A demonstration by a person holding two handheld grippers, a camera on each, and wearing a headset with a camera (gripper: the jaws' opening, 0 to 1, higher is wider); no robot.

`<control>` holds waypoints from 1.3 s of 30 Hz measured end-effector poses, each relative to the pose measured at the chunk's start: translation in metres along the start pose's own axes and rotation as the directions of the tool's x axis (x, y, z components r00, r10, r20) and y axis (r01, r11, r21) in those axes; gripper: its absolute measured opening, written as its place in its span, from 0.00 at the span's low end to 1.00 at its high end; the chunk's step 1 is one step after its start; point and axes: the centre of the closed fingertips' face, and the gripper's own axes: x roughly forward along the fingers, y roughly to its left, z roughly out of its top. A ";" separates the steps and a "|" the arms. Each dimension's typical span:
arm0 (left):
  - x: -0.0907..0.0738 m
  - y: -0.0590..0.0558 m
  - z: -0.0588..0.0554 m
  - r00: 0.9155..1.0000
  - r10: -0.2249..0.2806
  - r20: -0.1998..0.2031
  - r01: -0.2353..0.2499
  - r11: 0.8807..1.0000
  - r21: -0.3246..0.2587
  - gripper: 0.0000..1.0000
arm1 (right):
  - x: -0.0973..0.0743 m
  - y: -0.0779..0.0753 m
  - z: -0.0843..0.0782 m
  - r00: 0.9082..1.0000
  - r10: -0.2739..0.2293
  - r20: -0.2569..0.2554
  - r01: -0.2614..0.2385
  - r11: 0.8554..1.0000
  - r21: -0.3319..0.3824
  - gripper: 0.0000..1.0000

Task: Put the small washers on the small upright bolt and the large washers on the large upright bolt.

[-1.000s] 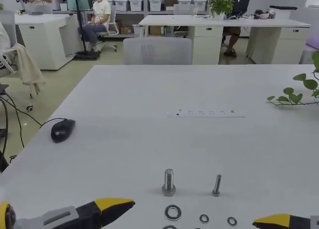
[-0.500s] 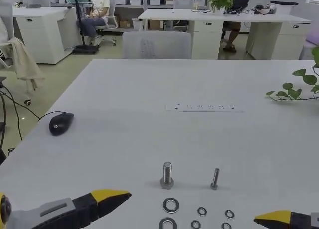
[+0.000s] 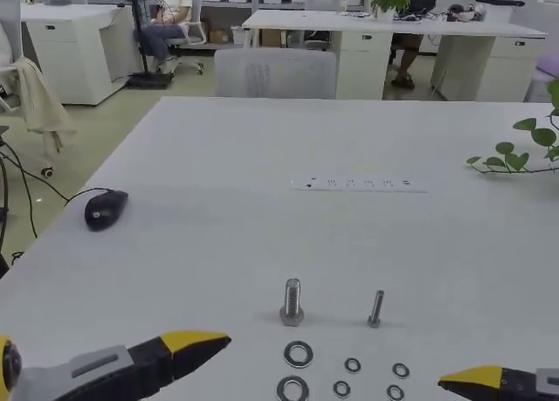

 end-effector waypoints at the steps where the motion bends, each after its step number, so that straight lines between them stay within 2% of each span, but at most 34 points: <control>1: 0.000 0.000 0.000 1.000 0.000 -0.001 0.000 1.000 -0.001 0.49 | 0.001 0.001 -0.001 1.000 0.004 -0.005 -0.004 1.000 -0.002 0.23; 9: 0.002 0.000 -0.001 1.000 -0.003 0.007 0.003 1.000 -0.009 0.49 | 0.002 -0.002 -0.010 0.999 0.024 -0.049 -0.024 1.000 -0.011 0.23; 13: 0.002 0.001 -0.002 1.000 -0.004 0.004 0.004 1.000 -0.015 0.49 | 0.005 -0.006 -0.018 0.995 0.029 -0.091 -0.032 0.999 -0.029 0.23; 16: 0.003 0.002 -0.001 1.000 -0.002 0.013 0.002 1.000 -0.020 0.49 | 0.006 -0.013 -0.026 0.990 0.026 -0.137 -0.035 0.998 -0.061 0.23; 23: 0.004 0.003 -0.003 1.000 -0.002 0.008 0.002 1.000 -0.019 0.49 | 0.011 -0.020 -0.036 0.979 0.042 -0.200 -0.063 0.993 -0.100 0.23; 29: 0.004 0.004 -0.003 1.000 0.003 0.012 -0.002 1.000 -0.020 0.49 | 0.014 -0.024 -0.041 0.971 0.058 -0.232 -0.085 0.990 -0.108 0.23; 36: 0.002 0.005 -0.003 1.000 0.013 0.017 -0.013 1.000 -0.024 0.49 | 0.020 -0.027 -0.050 0.953 0.090 -0.291 -0.135 0.981 -0.140 0.23; 39: 0.002 0.005 -0.005 1.000 0.015 0.014 -0.014 1.000 -0.026 0.49 | 0.023 -0.031 -0.049 0.950 0.095 -0.298 -0.146 0.978 -0.152 0.23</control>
